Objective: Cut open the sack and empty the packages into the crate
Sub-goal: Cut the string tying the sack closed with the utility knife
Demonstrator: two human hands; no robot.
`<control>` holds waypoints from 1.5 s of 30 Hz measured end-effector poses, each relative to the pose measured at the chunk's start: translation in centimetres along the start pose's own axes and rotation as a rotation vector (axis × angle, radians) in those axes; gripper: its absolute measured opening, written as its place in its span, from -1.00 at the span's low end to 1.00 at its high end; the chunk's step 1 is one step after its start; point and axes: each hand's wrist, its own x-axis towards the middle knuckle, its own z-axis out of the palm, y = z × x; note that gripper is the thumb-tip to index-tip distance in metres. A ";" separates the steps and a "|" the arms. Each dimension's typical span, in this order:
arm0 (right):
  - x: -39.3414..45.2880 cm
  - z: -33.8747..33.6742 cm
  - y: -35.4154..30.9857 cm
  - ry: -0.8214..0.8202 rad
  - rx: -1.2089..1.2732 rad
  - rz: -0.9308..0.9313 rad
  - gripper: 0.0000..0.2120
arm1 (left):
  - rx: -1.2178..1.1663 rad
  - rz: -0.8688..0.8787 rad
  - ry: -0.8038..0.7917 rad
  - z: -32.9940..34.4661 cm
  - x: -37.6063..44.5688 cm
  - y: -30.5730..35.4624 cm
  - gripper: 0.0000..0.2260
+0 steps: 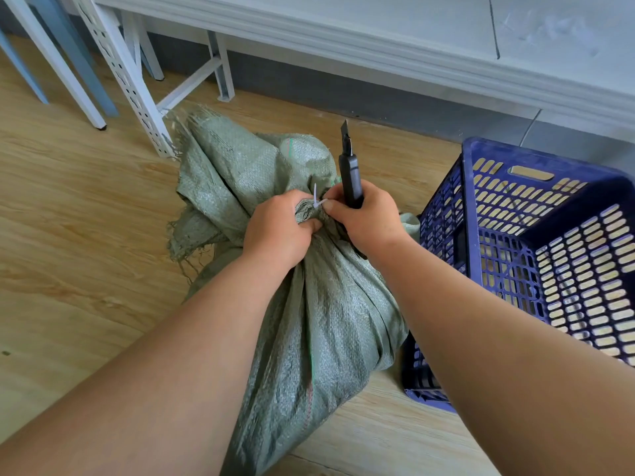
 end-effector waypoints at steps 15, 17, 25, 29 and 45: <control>-0.7 -0.9 0.0 0.142 0.073 0.017 -0.90 | 0.065 -0.005 0.023 0.4 0.1 0.3 -0.72; -1.2 -1.3 0.3 0.274 0.008 0.051 -0.90 | 0.065 -0.012 0.029 0.4 0.1 0.3 -0.72; -5.6 1.3 2.2 0.094 -0.205 0.268 -0.60 | 0.129 -0.053 0.048 0.6 0.2 0.8 -0.74; -6.2 1.7 2.2 0.088 -0.218 0.263 -0.67 | 0.144 -0.049 0.045 0.6 0.2 1.0 -0.74; -6.5 1.9 1.9 0.066 -0.250 0.287 -0.66 | 0.125 -0.079 0.038 0.6 0.6 0.8 -0.73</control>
